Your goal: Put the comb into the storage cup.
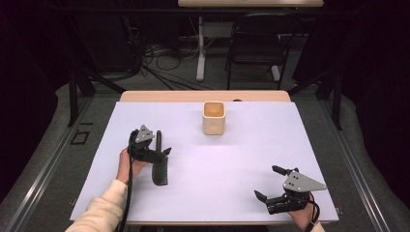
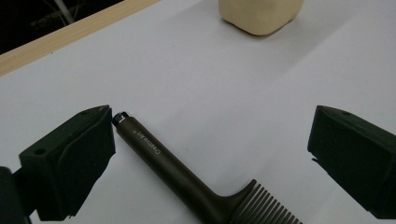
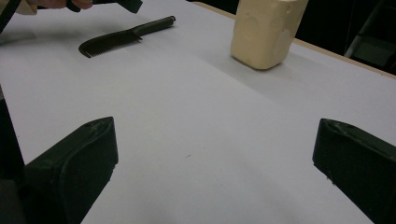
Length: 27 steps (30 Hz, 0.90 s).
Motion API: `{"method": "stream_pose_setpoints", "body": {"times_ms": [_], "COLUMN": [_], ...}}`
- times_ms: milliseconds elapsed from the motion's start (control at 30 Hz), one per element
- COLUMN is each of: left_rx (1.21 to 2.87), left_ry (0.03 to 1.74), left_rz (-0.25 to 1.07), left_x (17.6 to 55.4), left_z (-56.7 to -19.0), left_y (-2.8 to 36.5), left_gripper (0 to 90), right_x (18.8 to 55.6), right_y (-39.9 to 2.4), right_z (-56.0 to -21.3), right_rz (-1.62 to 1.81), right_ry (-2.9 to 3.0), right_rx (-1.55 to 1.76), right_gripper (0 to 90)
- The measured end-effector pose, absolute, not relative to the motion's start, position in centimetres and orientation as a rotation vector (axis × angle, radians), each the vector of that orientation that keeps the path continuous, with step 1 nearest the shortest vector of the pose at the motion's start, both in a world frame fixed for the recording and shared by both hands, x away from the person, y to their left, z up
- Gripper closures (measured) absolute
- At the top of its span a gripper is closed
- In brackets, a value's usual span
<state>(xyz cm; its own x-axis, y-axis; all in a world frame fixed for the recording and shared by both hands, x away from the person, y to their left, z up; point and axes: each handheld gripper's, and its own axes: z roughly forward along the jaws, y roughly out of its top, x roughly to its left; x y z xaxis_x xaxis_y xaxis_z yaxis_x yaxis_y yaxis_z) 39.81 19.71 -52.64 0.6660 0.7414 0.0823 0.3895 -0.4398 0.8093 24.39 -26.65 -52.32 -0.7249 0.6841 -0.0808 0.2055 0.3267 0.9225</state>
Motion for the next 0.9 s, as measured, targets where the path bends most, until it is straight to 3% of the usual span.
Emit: {"method": "stream_pose_setpoints", "body": {"times_ms": [333, 500, 533, 600, 900], "left_rx": [2.086, 2.118, 2.112, 2.109, 2.107], "left_ry": [0.888, 0.899, 0.901, 0.914, 0.971], "left_rz": [0.574, 0.569, 0.557, 0.567, 0.563], "left_x": [42.0, 43.0, 43.2, 43.5, 45.1], "left_z": [-52.7, -52.9, -52.9, -52.8, -53.3], "left_y": [19.5, 19.4, 19.5, 19.5, 19.7], "left_gripper": [19.5, 38.9, 46.4, 49.2, 83.0], "right_x": [24.4, 24.4, 24.4, 24.4, 24.4], "right_y": [-26.6, -26.6, -26.6, -26.6, -26.6], "right_z": [-52.3, -52.3, -52.4, -52.4, -52.4], "right_rz": [1.384, 1.382, 1.382, 1.382, 1.38], "right_ry": [2.141, 2.142, 2.144, 2.144, 2.145], "right_rx": [0.783, 0.781, 0.784, 0.784, 0.785], "right_gripper": [0.0, 0.0, 0.0, 0.0, 0.0]}}
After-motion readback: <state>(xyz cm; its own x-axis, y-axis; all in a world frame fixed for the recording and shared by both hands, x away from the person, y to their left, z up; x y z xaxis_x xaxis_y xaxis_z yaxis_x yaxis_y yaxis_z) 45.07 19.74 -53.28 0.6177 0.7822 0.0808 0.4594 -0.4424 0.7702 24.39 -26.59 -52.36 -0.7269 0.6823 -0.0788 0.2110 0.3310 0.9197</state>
